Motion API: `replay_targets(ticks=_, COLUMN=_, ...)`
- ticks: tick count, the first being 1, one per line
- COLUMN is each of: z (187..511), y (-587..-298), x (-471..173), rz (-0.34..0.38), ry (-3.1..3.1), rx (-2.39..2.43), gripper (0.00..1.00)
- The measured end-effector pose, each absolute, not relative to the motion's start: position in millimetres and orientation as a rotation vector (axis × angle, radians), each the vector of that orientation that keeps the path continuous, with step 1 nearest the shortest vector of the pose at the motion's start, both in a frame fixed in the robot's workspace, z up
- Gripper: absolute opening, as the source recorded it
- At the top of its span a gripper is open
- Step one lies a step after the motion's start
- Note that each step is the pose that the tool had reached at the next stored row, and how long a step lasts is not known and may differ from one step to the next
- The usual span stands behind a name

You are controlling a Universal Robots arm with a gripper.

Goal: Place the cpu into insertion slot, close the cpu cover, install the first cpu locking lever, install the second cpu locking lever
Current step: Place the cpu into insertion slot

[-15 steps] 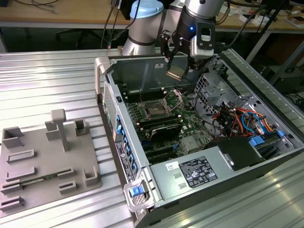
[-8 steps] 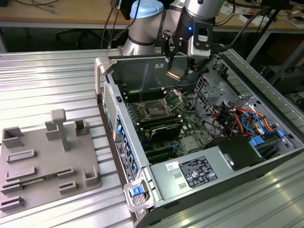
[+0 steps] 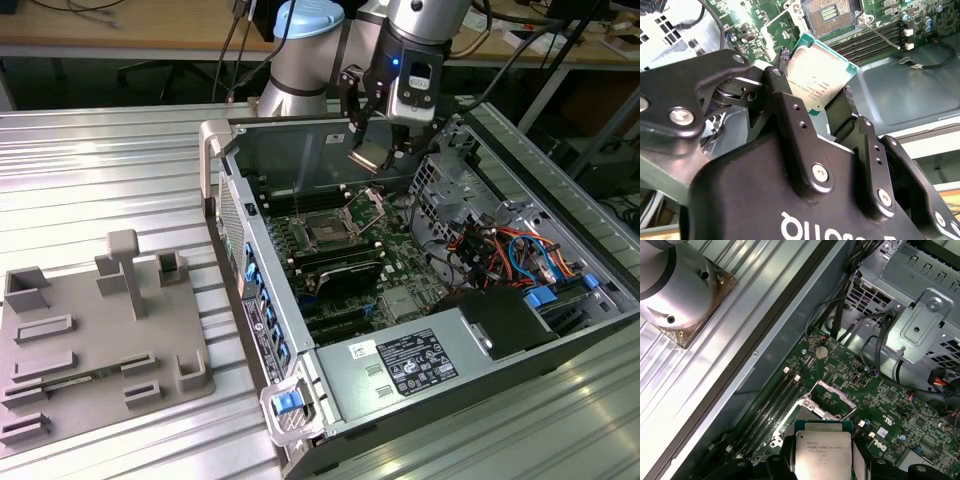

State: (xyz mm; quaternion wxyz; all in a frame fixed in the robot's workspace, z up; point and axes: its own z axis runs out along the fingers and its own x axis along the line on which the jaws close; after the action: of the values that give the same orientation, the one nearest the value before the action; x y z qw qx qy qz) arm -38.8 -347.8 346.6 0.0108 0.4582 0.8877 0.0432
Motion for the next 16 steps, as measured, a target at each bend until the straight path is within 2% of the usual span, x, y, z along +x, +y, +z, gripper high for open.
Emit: replay_targets(ticks=16, z=345.2, y=-347.8, x=-38.8, rz=0.132, ry=2.680, rx=1.583, gripper=0.55)
